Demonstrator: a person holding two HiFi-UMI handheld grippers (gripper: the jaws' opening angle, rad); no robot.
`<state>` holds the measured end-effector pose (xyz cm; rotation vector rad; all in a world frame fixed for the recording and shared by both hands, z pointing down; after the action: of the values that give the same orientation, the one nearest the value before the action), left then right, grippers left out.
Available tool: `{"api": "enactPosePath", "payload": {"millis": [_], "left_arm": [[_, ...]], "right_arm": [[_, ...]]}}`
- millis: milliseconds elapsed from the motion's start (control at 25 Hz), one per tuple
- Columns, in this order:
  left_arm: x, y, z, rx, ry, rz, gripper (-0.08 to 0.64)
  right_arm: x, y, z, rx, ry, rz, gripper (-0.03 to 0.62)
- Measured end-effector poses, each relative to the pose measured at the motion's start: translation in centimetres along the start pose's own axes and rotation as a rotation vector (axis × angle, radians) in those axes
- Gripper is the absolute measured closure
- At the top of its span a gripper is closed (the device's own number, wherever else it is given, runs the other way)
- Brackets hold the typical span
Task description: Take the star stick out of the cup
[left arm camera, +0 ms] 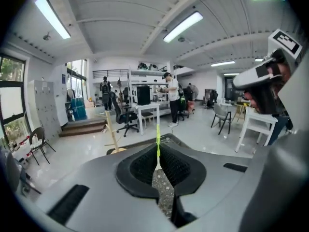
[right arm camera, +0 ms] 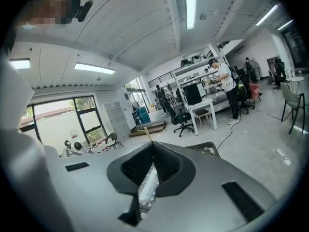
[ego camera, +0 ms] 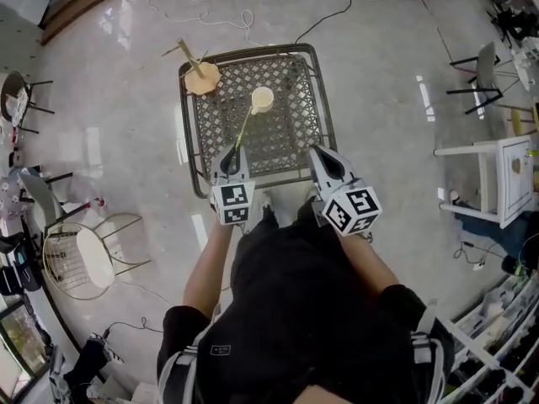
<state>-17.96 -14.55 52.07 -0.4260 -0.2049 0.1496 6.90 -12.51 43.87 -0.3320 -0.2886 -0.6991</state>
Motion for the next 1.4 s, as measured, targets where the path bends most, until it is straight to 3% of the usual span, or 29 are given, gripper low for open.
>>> {"api": "enactPosePath", "payload": {"millis": [280,400,640,960,1400], "left_arm": [[0.6,8.0,-2.8,0.098,0.192,-0.047,0.532],[1.6,11.0,-5.0,0.166,0.234,-0.087,0.532],[4.2,15.0,-7.5,0.235,0.212,-0.149,0.532],[5.8,16.5,-6.8,0.216,0.229,-0.158,0.532],[6.3,16.8,-6.9,0.202,0.239,-0.163,0.532]], "right_arm": [[-0.7,2.5,-0.7,0.031,0.071,0.017,0.582],[-0.8,3.9,-1.1,0.037,0.072,0.006,0.583],[-1.3,6.7,-0.8,0.039,0.068,-0.039,0.583],[-1.9,8.2,0.0,0.035,0.092,-0.09,0.583],[-1.7,8.5,-0.1,0.031,0.072,-0.093,0.583]]}}
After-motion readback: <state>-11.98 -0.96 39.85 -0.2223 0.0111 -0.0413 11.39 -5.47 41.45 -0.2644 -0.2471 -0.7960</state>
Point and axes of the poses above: the fingertips, and each gripper's own axes: y backward along the fingers, x to its right, z out of its underside, the point moved 10 cm from there along y, backward along the fingers, and after that the axes turned 10 degrees about -z, right-handed, at the moved point
